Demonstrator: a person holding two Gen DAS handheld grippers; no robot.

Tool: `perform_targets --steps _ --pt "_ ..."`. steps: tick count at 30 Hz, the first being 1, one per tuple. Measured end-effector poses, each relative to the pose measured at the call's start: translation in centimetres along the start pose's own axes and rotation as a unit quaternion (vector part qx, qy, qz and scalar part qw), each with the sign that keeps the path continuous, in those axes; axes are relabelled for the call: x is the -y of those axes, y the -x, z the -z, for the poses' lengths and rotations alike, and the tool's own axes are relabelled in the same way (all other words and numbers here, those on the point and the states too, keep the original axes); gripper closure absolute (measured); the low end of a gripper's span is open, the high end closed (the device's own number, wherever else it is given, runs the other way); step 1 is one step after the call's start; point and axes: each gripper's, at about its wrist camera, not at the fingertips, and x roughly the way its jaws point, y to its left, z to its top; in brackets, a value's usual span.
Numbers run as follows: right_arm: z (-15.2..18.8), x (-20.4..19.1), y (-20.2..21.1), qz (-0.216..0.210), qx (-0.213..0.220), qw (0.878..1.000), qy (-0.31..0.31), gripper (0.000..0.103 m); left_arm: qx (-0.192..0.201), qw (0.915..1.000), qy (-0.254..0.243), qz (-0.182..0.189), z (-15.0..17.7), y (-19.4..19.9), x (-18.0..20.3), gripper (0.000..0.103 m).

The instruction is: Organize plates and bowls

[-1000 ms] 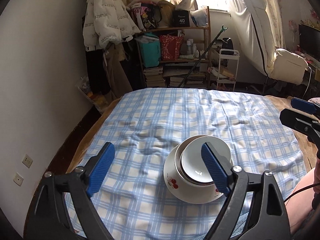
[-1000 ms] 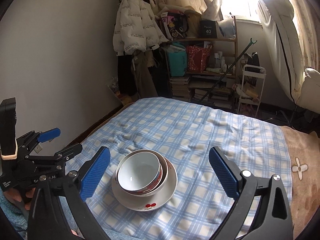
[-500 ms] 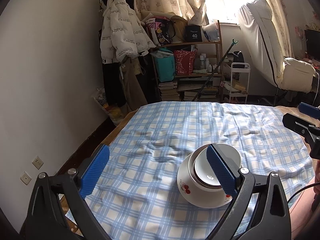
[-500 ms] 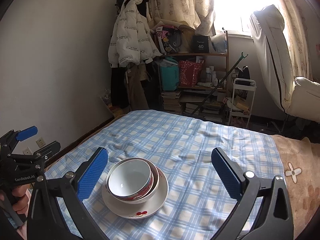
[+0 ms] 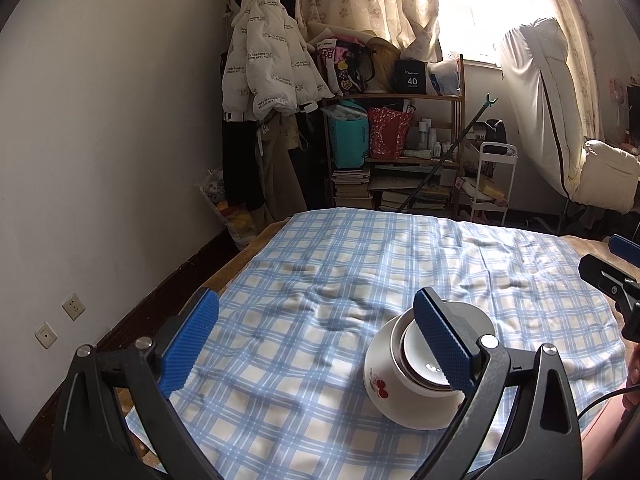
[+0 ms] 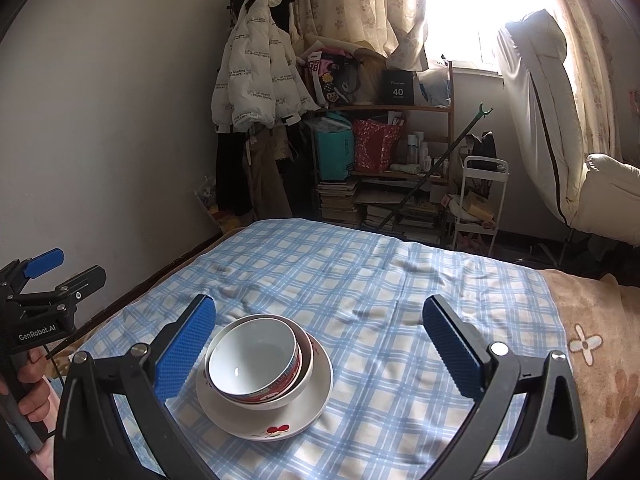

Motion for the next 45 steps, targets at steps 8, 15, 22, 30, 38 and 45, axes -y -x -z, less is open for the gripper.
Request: perform_targets --steps 8,15,22,30,38,45 --pt "0.03 -0.05 0.00 0.001 -0.001 1.000 -0.001 0.000 0.003 0.9999 -0.004 -0.009 0.21 0.01 0.21 0.006" --pt "0.01 0.09 0.02 0.001 -0.002 1.000 -0.001 0.000 0.001 0.9998 -0.010 -0.015 0.25 -0.02 0.48 0.006" --pt "0.12 0.28 0.05 0.002 -0.004 1.000 -0.001 0.000 -0.011 0.9997 -0.011 -0.017 0.29 -0.50 0.48 0.006" --pt "0.17 0.44 0.06 0.002 -0.004 1.000 -0.001 0.000 -0.017 0.9996 -0.015 -0.017 0.38 -0.79 0.58 0.006" --pt "0.24 0.60 0.02 0.002 -0.004 1.000 -0.001 0.000 -0.014 0.9996 -0.015 -0.020 0.41 -0.77 0.53 0.006" --pt "0.20 0.60 0.01 0.003 -0.004 1.000 -0.001 0.000 -0.013 0.9997 -0.008 -0.021 0.43 -0.69 0.30 0.006"
